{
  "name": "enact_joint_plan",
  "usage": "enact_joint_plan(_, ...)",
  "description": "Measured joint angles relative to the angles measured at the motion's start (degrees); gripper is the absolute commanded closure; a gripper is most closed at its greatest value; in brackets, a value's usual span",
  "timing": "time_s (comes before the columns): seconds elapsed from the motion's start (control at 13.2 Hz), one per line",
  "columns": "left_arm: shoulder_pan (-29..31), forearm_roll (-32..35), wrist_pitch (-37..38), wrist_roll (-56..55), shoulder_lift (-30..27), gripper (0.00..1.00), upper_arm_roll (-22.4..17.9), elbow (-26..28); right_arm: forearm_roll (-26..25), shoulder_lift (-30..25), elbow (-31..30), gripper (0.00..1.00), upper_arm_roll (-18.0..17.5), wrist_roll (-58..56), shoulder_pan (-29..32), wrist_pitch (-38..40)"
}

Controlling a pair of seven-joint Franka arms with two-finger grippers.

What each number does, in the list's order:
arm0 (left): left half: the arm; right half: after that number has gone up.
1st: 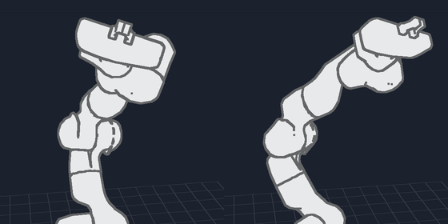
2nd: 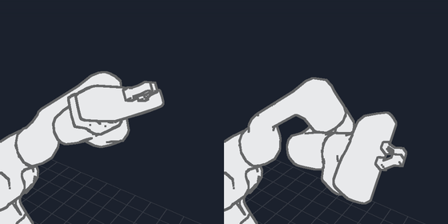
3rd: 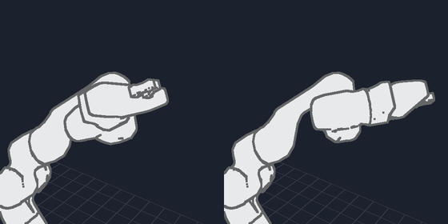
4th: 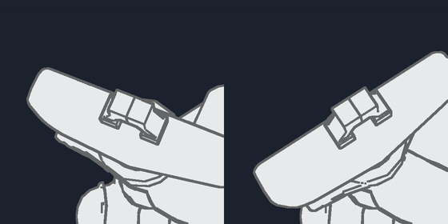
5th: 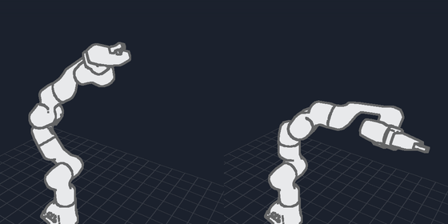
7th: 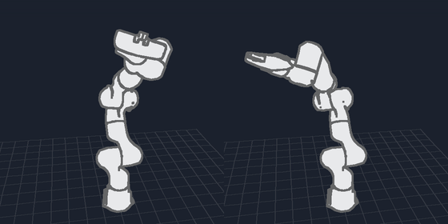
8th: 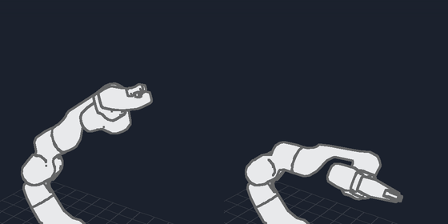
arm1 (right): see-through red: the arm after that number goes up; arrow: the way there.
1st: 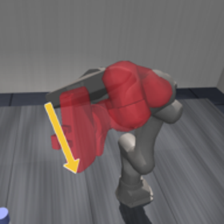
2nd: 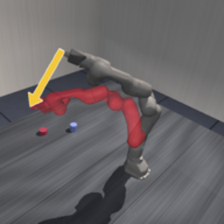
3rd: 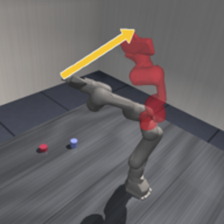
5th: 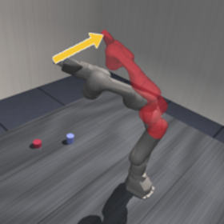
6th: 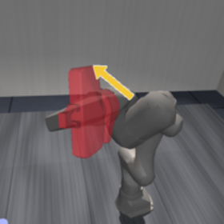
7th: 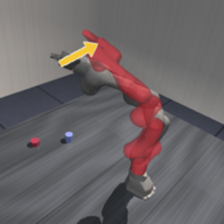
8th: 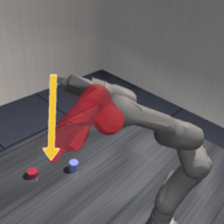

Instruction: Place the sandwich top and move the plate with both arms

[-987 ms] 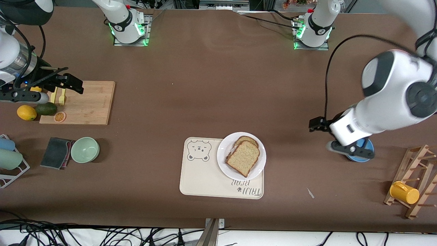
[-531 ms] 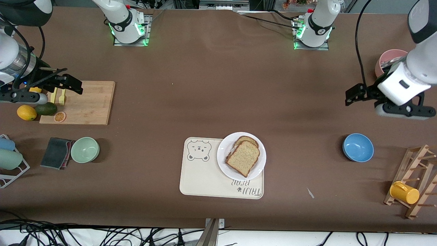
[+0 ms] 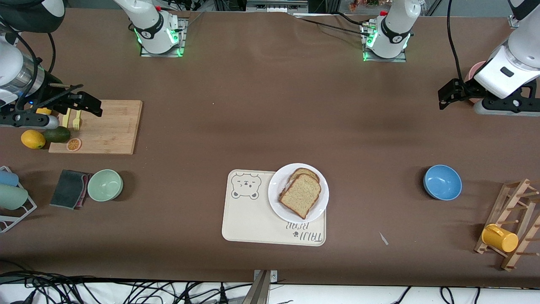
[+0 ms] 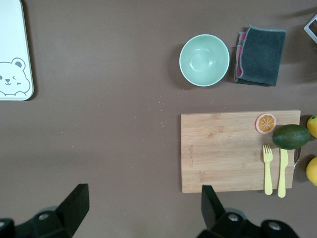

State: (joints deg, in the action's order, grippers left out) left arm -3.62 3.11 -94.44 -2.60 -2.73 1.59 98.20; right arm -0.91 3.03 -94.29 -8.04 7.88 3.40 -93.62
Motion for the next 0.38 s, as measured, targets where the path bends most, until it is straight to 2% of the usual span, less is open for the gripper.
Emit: enact_joint_plan(0.38, -0.24, -1.05, -0.02, -0.82, 0.23, 0.00, 0.33, 0.15, 0.00, 0.00, 0.53, 0.00, 0.36, 0.00, 0.03, 0.00)
